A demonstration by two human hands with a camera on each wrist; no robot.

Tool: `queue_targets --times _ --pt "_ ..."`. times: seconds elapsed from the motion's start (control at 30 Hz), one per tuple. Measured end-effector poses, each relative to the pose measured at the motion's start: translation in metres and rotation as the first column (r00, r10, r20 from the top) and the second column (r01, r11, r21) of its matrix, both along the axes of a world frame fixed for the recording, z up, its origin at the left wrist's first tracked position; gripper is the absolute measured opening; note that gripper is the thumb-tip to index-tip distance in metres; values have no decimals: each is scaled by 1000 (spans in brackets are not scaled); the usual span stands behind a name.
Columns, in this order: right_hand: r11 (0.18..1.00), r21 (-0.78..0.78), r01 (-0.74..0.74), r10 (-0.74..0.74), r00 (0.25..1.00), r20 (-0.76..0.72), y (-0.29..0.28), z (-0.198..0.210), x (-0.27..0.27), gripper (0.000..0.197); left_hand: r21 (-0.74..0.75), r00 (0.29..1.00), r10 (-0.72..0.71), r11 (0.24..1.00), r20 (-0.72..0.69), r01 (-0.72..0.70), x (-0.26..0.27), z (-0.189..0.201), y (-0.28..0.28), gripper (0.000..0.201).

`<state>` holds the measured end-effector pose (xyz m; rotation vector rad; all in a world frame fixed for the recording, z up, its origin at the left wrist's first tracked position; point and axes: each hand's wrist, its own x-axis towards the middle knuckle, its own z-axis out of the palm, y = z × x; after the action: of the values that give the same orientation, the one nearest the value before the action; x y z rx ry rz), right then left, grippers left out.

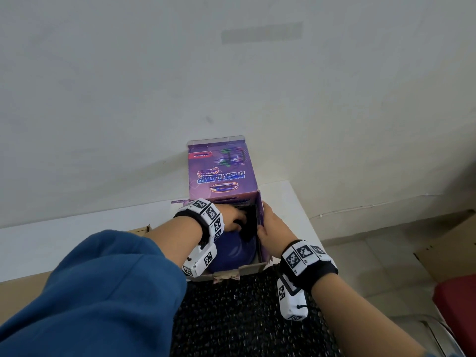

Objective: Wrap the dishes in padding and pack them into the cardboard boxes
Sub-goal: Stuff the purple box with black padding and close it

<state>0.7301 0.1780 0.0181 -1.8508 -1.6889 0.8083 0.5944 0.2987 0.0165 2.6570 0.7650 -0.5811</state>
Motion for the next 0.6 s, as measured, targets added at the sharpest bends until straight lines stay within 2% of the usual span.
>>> queue_targets --times 0.17,0.33,0.43,0.6 --pt "996 -86 -32 33 999 12 8 2 4 56 61 995 74 996 -61 -70 11 -27 4 33" --pt "989 -149 -11 19 998 55 16 1 3 46 124 993 92 989 -69 -83 16 -46 7 46" --pt "985 -163 48 -35 996 81 18 -1 0 40 104 996 69 993 -54 -63 15 -43 6 48" --pt "982 -170 77 -58 991 118 20 0 -4 37 82 999 -4 997 -44 8 9 -16 1 29"
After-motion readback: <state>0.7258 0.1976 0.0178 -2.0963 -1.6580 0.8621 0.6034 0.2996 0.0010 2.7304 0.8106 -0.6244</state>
